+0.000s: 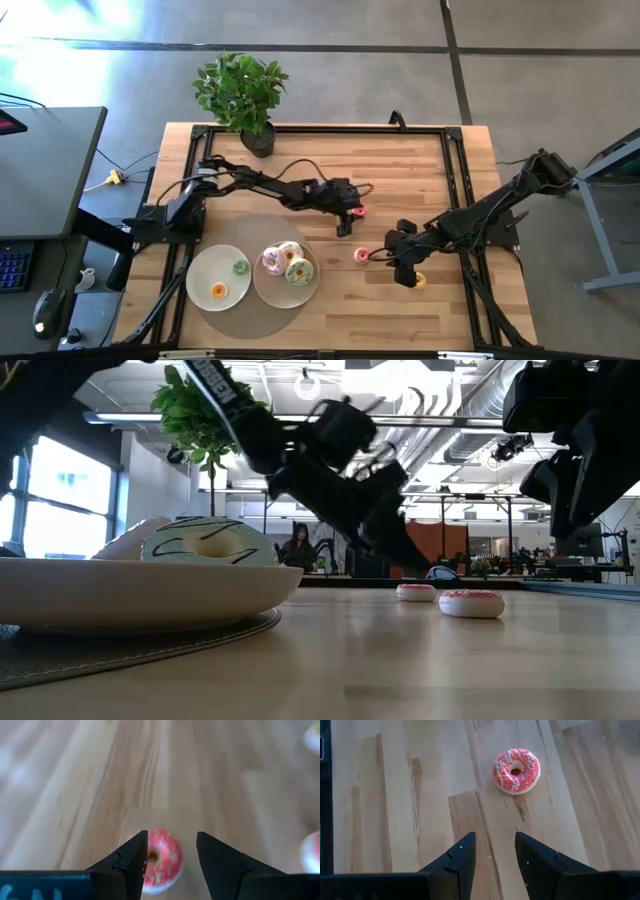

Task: Pick & Place donuts
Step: Put the top small pink donut on the white plate

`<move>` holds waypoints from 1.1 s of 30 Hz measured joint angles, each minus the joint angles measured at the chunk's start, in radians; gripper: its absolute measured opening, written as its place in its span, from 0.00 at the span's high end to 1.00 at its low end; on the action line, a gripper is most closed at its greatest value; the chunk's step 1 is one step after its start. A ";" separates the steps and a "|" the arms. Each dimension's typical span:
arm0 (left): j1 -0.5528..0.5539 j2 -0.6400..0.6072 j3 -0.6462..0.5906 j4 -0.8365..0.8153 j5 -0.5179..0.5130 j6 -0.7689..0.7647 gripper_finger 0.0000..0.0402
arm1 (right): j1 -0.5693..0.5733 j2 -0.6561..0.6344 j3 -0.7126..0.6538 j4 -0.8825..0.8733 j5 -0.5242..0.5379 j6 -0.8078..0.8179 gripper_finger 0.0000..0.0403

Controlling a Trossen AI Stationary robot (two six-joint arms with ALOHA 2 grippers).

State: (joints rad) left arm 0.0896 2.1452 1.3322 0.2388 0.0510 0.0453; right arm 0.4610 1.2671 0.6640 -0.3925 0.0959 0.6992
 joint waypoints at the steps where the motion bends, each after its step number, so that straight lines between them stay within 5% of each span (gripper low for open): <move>1: 0.001 0.019 0.033 -0.056 -0.024 0.000 0.59 | 0.000 0.000 0.000 0.000 0.002 0.000 0.67; 10: 0.002 0.065 0.153 -0.257 -0.065 0.014 0.62 | -0.001 0.000 0.000 0.011 0.254 -0.021 0.67; 18: 0.002 0.065 0.154 -0.270 -0.060 0.009 0.97 | 0.000 0.000 0.000 0.017 0.313 -0.026 0.67; 25: 0.002 0.003 0.152 -0.364 -0.022 -0.027 0.99 | 0.000 0.001 0.000 0.031 0.350 -0.023 0.67; 33: 0.001 -0.219 0.152 -0.693 0.018 0.005 0.99 | 0.000 0.002 0.000 0.155 0.412 -0.035 0.67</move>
State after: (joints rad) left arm 0.0910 1.9261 1.4841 -0.4539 0.0685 0.0502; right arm 0.4610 1.2686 0.6643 -0.2373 0.5084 0.6645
